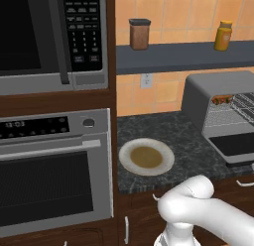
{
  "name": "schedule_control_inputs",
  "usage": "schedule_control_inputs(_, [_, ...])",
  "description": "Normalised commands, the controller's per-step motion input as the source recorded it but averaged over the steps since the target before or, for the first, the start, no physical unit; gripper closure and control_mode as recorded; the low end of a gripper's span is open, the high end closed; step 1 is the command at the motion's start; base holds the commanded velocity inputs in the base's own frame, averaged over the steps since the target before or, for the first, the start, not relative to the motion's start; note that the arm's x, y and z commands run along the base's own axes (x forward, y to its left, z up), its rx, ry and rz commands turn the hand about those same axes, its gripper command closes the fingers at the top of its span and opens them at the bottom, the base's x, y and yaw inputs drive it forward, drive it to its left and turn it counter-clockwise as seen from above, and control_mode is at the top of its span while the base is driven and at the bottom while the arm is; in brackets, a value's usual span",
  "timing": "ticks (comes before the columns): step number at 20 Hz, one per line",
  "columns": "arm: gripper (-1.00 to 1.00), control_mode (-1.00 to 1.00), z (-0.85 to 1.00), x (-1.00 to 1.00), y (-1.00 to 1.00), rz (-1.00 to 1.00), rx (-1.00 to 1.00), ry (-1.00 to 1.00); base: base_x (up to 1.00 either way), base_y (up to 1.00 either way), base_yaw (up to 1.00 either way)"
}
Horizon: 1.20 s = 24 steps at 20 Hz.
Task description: Pick up the kebab skewer and baguette bread, and place them inside the toaster oven. Close the toaster oven door and start by setting the timer.
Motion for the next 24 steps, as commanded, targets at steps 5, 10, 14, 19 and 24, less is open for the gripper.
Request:
schedule_control_inputs(5, [-1.0, -1.0, 0.0, 0.54, 0.01, 0.0, 0.0, 0.0, 0.0, 0.0, 0.0])
schedule_control_inputs(10, [-1.0, -1.0, 0.32, 0.46, 0.13, 0.0, 0.0, -0.01, 0.0, 0.0, 0.0])
schedule_control_inputs(14, [-1.0, -1.0, 0.75, 0.38, 0.19, 0.0, 0.0, -0.05, 0.0, 0.0, 0.0])
schedule_control_inputs(19, [-1.0, -1.0, 0.82, 0.44, 0.11, 0.0, 0.0, -0.06, 0.0, 0.0, 0.0])
schedule_control_inputs(24, [-1.0, -1.0, 0.78, 0.58, 0.09, 0.0, 0.0, -0.06, 0.0, 0.0, 0.0])
